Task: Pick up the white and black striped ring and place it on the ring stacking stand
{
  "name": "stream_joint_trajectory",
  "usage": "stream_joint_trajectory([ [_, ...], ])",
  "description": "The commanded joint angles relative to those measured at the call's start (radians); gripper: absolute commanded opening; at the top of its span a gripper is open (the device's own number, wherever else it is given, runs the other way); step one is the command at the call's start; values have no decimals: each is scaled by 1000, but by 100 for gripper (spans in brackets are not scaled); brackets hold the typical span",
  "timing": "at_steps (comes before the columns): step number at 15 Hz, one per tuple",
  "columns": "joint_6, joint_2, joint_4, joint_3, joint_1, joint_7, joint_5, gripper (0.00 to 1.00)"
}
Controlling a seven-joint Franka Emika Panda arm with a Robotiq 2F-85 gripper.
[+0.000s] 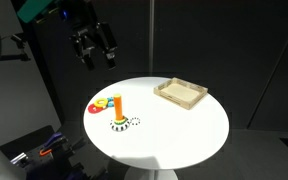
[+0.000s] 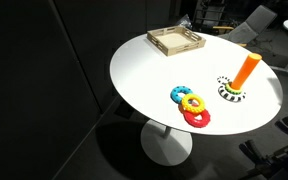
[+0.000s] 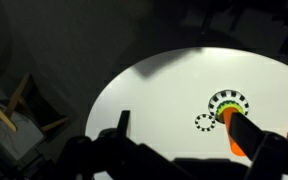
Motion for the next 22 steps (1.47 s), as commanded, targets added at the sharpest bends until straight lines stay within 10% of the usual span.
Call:
stream_joint_trajectory([
  [1, 60, 51, -14, 2, -47, 77, -74, 100],
  [12, 347, 350, -18, -6, -128, 271, -128, 100],
  [22, 585, 536, 0, -25, -69, 218, 153, 100],
])
